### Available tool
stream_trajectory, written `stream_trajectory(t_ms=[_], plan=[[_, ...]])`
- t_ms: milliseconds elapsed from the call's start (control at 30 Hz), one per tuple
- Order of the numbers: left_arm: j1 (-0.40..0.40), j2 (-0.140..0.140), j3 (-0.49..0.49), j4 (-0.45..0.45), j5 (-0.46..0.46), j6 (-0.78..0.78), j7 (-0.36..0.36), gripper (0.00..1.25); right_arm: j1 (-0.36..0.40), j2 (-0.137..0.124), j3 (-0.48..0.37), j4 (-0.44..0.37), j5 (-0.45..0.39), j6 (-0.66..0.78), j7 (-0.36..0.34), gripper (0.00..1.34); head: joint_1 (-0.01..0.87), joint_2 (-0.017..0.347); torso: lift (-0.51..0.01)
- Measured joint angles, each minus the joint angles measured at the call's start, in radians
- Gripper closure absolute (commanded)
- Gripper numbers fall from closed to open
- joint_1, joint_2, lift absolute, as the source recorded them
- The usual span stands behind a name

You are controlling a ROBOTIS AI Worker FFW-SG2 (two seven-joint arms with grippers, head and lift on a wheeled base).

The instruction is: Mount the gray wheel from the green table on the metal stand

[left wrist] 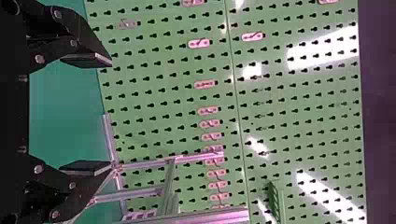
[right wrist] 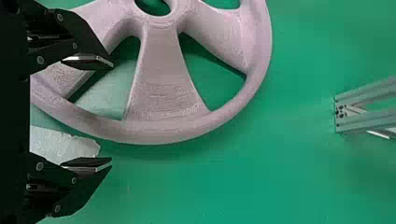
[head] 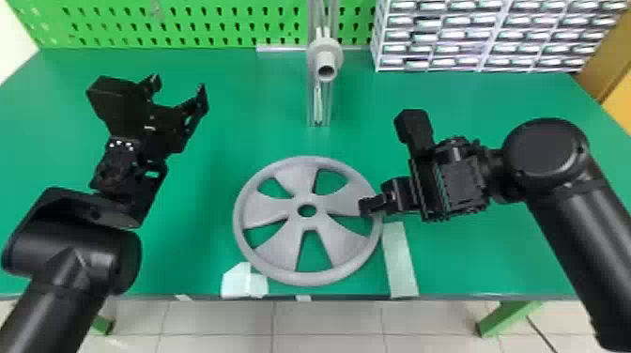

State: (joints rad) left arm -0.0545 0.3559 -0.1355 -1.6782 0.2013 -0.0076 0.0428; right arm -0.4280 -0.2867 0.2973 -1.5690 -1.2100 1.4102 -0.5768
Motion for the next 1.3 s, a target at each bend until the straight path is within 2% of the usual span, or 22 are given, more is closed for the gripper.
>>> stream_trajectory(t_ms=[567,1100,1300], plan=[[-0.027,0.060,-0.056,0.000,0.040,0.000,0.040,0.47,-0.057,-0.017,0.089,0.078,-0.052,-0.025,0.000,0.53,0.867,0.052,-0.100],[-0.036,0.071,-0.065,0.000,0.044,-0.001,0.044,0.47,-0.073,-0.033,0.130,0.111,-0.083,-0.027,0.000,0.55,0.867,0.052,-0.100],[-0.036,0.071,-0.065,0.000,0.044,-0.006,0.047,0.47,-0.078,-0.038,0.141,0.117,-0.090,-0.026,0.000,0.69,0.867,0.052,-0.100]])
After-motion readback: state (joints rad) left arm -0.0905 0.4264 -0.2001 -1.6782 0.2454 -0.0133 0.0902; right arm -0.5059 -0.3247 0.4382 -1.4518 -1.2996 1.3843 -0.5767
